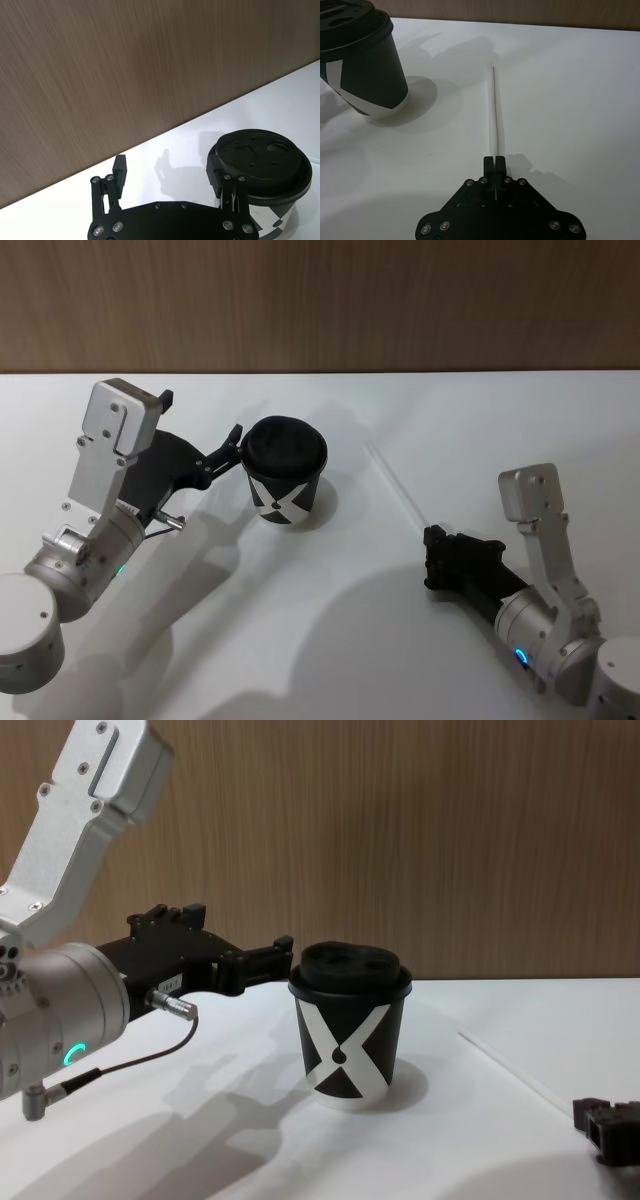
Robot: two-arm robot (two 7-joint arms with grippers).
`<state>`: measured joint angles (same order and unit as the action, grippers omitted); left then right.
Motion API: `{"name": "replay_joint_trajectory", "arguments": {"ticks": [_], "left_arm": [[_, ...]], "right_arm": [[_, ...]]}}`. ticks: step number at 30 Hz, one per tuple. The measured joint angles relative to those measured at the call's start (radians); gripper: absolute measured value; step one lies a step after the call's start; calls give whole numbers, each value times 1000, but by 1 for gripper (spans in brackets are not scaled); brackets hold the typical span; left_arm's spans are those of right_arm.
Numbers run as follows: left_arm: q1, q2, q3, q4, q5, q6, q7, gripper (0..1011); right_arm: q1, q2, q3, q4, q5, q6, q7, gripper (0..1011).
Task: Pick up the straw with one hand, pass it to the other hand, and insert it into the cup.
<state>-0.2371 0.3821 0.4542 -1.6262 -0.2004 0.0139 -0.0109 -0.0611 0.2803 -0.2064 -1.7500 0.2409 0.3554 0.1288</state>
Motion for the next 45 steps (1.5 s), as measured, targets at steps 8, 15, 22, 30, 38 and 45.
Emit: {"name": "replay_joint_trajectory", "arguments": {"ticks": [8,15,22,30,38,45], "left_arm": [[0,0,0,0,0,0,0,1003],[0,0,0,0,0,0,0,1003],[0,0,0,0,0,0,0,1003],[0,0,0,0,0,0,0,1003],[0,0,0,0,0,0,0,1003],[0,0,0,0,0,0,0,1003]], "right_arm": [[-5,-8,6,0,-1,-3,3,5],[-8,-16,19,-2,-13,-36,-6,4],[1,-19,37,-11,-23,-88,-7,4],[23,-12,54,-24,-28,-155,17,5],[61,7,65,-29,-22,-227,71,4],[108,27,67,-18,9,-292,142,5]]}}
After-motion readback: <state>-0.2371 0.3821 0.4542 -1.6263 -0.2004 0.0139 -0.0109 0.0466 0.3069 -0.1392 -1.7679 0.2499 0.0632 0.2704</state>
